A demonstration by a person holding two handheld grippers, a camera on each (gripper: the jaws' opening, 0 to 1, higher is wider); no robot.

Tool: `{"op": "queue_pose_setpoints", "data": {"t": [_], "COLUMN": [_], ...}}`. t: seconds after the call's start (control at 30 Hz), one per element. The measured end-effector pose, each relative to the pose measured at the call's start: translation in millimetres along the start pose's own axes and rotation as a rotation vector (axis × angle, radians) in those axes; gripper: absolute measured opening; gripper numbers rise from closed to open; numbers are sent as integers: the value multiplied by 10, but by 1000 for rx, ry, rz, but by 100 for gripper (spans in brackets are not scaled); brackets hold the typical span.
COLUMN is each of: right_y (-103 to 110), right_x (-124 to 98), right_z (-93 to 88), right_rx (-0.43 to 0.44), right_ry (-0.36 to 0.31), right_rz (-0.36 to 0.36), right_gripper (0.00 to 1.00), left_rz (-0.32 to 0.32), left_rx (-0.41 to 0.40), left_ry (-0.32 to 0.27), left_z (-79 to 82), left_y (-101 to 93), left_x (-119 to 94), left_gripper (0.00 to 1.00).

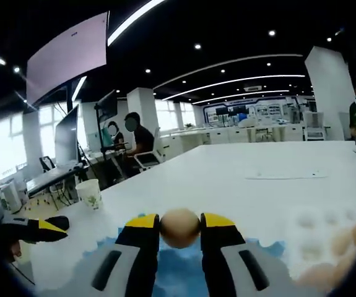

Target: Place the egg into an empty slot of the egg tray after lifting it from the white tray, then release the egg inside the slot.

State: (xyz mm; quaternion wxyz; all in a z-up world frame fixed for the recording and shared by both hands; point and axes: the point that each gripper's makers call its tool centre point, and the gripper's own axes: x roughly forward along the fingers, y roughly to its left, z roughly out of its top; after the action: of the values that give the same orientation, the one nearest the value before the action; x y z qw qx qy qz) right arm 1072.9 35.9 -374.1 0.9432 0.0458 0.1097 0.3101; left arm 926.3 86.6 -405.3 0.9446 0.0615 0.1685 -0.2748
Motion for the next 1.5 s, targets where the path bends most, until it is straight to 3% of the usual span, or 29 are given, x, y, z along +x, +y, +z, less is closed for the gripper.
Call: {"op": "queue_pose_setpoints", "data": {"t": [0.4,0.53,0.73,1.13,1.5], "right_y": [271,415,557,706,669], "right_x": [213,284,398,599,789], "right_z": [30,42,-27,-133,-276], "right_rx": [-32,-68,-71,-106,-142], "right_ry": [6,1,25,55,117], "right_rz": [88,139,181,228,229], "right_gripper": [27,27,27,27,27], "left_rz": [-13,-71,-84,-103,-96], "left_rx": [1,-8,-8,-11,-39], "left_ry": [-15,-31,-10,-2,-5], "left_z": [34,45,-7,-32,-36], "left_y": [27,-30,-19,-13,28], "left_x": [31,39,75,129,171], "left_gripper": [100,100,100,100,100]}}
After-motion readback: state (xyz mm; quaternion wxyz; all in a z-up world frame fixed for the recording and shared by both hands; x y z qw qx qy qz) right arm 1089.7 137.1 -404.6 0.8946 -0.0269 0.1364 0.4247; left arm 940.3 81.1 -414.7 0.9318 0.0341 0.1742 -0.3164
